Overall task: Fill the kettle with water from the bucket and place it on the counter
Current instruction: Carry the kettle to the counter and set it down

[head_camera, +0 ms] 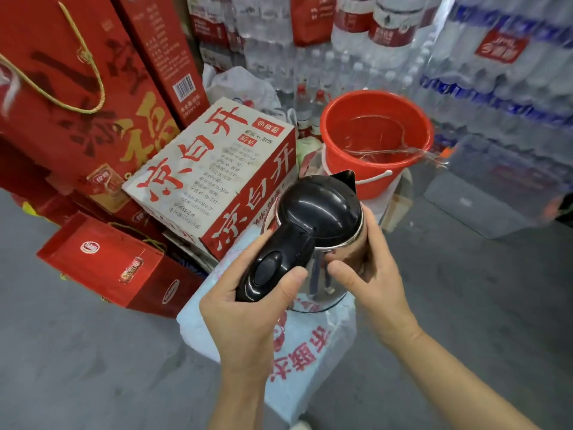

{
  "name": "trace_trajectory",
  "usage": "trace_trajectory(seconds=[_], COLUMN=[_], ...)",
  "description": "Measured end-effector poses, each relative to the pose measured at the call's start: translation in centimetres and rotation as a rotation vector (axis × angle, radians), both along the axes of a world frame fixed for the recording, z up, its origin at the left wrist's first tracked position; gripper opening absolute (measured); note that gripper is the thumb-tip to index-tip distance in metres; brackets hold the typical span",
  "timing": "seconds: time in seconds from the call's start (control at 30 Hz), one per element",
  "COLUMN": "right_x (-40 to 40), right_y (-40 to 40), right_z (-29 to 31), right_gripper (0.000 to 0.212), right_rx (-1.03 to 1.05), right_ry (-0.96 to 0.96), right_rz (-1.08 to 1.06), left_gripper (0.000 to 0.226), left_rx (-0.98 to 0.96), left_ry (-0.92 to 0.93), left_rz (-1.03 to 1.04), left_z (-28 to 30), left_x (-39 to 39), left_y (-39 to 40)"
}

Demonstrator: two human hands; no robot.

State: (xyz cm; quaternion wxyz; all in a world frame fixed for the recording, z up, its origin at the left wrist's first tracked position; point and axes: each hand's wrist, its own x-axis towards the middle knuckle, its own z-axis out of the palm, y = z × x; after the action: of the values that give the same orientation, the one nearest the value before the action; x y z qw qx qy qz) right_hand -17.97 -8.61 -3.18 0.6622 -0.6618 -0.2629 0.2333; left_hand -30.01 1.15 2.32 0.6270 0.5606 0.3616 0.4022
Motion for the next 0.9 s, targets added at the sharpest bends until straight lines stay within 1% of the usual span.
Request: trace_trajectory(seconds=[0.1, 0.23, 0.37, 0.5, 0.6, 0.73, 0.83, 0.9], right_x=[0.4, 1.4, 2.8, 4.0, 4.8, 5.6, 5.9, 5.8], right_y=[-1.1, -2.6, -5.1, -9.2, -13.1, -19.5, -25.0, -28.8], right_z=[3.1, 7.8, 12.9, 17.9, 21.1, 24.7, 26.7, 27.8], right_gripper=[0.096, 0.094, 0.094, 0.103, 0.100, 0.100, 0.105, 0.103], right_rx=[-0.003, 0.006, 0.031, 0.027, 0.023, 0.009, 0.000, -0.005], right_ry=[-0.005, -0.041, -0.066, -0.108, -0.139, -0.170, -0.201, -0.221], right_rz=[-0.094, -0.224, -0.362, -0.519, -0.621, -0.750, -0.865, -0.943], left_gripper=[0.047, 0.051, 0.050, 0.049, 0.050, 0.043, 0.045, 0.042], left_rx=[0.053, 0.101, 0.059, 0.053, 0.069, 0.066, 0.022, -0.017], left_ry=[-0.033, -0.060, -0.115, -0.131, -0.150, -0.165, -0.164, -0.171], left_rz=[-0.081, -0.187, -0.312, -0.440, -0.526, -0.667, -0.772, -0.837], left_z=[3.5, 8.3, 13.5, 18.5, 22.2, 26.2, 28.5, 29.7], left_x=[1.1, 3.4, 6.2, 9.2, 11.3, 14.0, 16.0, 17.0], left_y=[-0.2, -0.9, -2.7, -5.6, -8.7, -14.3, -19.5, -23.3])
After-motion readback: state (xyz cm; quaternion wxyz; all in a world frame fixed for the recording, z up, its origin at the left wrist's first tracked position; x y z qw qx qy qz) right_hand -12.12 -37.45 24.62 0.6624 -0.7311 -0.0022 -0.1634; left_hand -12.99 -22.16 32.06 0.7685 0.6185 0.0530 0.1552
